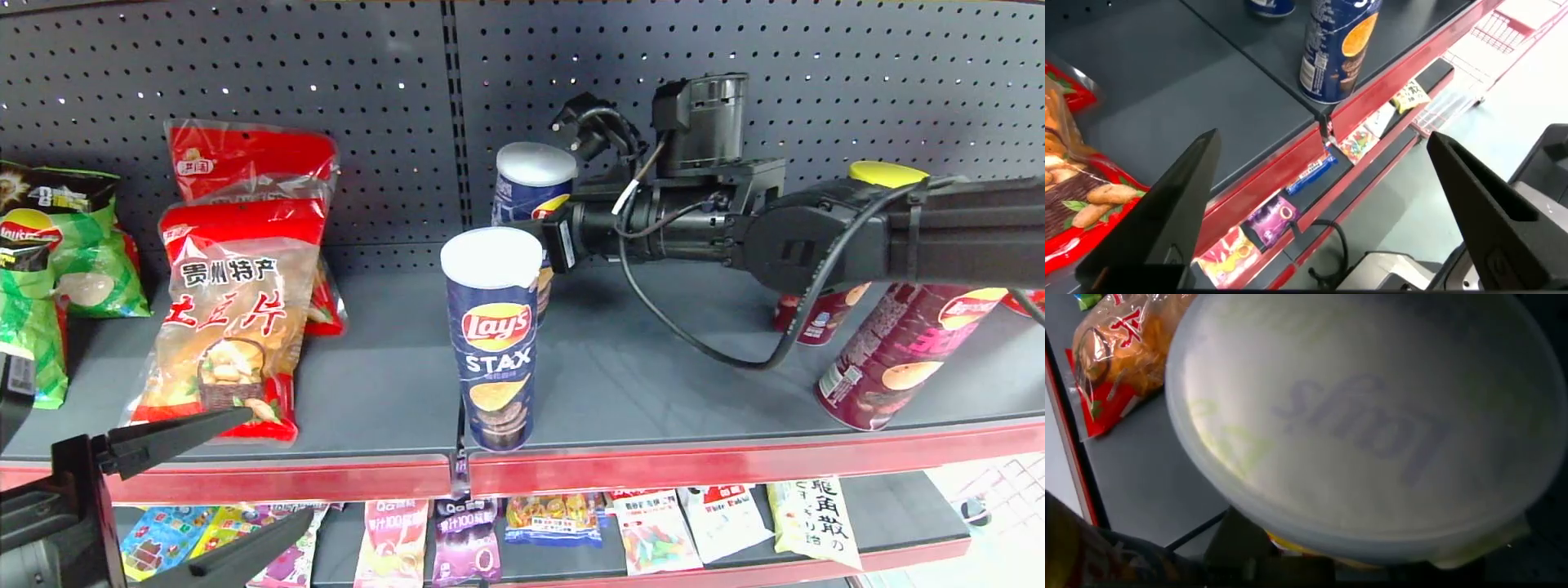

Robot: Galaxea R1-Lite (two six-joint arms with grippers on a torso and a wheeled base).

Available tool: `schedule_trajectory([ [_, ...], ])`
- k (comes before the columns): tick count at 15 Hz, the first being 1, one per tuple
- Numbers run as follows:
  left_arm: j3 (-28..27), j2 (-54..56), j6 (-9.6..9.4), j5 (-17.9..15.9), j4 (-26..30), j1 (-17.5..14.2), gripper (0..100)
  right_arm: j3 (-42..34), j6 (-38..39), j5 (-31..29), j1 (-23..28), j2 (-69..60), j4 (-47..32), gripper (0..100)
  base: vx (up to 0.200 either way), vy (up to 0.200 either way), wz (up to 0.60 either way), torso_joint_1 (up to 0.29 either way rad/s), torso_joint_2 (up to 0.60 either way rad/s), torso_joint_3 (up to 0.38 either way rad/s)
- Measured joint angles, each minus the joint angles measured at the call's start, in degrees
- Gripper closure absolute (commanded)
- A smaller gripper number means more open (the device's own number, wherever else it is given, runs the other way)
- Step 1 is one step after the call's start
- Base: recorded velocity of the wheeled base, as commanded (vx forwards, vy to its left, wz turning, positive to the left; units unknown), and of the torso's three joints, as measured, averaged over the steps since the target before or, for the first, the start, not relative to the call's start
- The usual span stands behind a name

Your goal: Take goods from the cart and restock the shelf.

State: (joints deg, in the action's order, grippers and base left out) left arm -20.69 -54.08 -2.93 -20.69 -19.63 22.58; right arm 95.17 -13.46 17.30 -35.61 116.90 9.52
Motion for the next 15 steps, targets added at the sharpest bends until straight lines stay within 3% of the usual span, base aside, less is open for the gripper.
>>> schedule_trajectory([
  [11, 0.2, 0.4, 0.13, 0.0, 0.5, 0.0, 0, 0.0, -0.1, -0.6, 0.4, 1.9, -0.2, 100, 0.0, 0.0, 0.0, 0.0, 0.0, 0.0],
  [12, 0.3, 0.4, 0.13, 0.0, 0.5, 0.0, 0, -0.5, -0.1, -0.6, 0.4, 1.9, 0.0, 0, 0.0, 0.0, 0.0, 0.0, 0.0, 0.0],
  [15, 0.3, 0.4, 0.17, 0.0, 0.5, 0.0, 0, -1.6, 0.1, -0.5, 0.4, 1.8, 0.0, 0, 0.0, 0.0, 0.0, 0.0, 0.0, 0.0],
])
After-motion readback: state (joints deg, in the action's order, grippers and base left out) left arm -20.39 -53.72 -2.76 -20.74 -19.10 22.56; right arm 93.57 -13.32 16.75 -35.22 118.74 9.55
